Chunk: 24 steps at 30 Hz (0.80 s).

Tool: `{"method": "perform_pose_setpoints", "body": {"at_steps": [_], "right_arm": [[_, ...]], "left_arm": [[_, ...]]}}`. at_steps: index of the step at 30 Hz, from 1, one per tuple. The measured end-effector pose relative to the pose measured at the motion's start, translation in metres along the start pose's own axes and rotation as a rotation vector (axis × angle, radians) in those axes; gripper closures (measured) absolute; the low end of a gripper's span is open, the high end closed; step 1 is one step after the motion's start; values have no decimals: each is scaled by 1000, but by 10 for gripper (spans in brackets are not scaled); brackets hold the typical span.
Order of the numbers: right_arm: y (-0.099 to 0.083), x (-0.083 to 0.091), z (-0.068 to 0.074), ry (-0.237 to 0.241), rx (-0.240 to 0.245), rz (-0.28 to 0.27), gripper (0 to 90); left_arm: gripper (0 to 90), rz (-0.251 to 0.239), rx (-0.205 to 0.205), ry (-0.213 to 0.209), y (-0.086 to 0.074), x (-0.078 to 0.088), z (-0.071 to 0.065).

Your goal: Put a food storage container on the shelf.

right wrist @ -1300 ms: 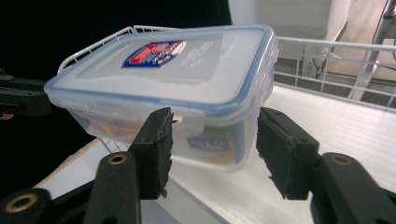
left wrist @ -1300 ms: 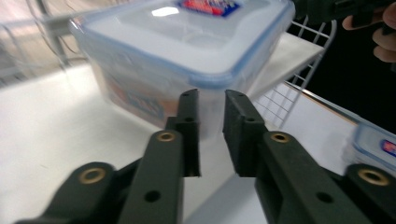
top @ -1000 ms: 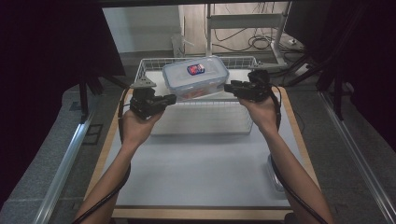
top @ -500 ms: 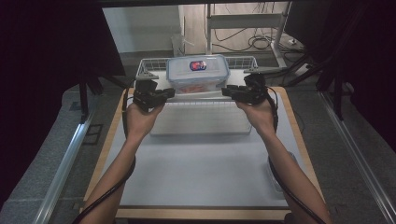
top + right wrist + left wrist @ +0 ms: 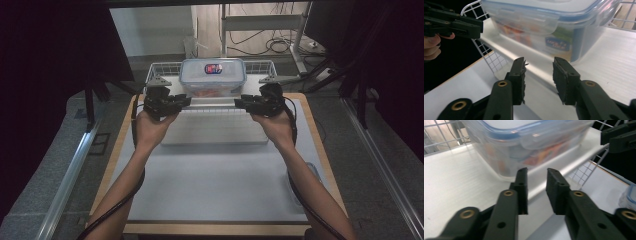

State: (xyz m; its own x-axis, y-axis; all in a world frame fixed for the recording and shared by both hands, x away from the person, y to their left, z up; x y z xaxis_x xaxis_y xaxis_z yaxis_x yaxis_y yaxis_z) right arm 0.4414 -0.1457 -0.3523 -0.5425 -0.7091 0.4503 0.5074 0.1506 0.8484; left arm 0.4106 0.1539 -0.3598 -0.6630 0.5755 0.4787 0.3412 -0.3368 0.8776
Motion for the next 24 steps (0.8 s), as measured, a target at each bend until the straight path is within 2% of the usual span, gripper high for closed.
{"method": "perform_pose_setpoints", "body": {"at_steps": [5, 15, 19, 24], "right_arm": [[-9, 6, 11, -10, 56, 13, 533], [-32, 13, 26, 5, 109, 34, 388], [-44, 16, 29, 14, 116, 48, 331], [-61, 19, 30, -3, 145, 79, 256]], "left_arm": [[569, 24, -54, -8, -11, 6, -12], [336, 32, -106, -17, -35, 15, -35], [266, 26, -107, -33, -47, 19, -43], [182, 28, -98, -29, -63, 22, -49]]}}
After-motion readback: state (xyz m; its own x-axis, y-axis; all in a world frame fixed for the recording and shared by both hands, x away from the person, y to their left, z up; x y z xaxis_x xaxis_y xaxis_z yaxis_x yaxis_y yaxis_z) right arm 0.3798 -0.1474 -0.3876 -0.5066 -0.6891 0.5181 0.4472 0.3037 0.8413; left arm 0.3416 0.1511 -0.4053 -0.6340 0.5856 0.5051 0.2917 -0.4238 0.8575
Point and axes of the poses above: each handheld gripper's, and its own axes: x roughly backward along the jaws, y roughly out of its top, z roughly to its left, the point moved 2 cm from there along -x, roughly forward along the jaws, and after that the axes turned 8 degrees about -x, right-handed, at the moved point
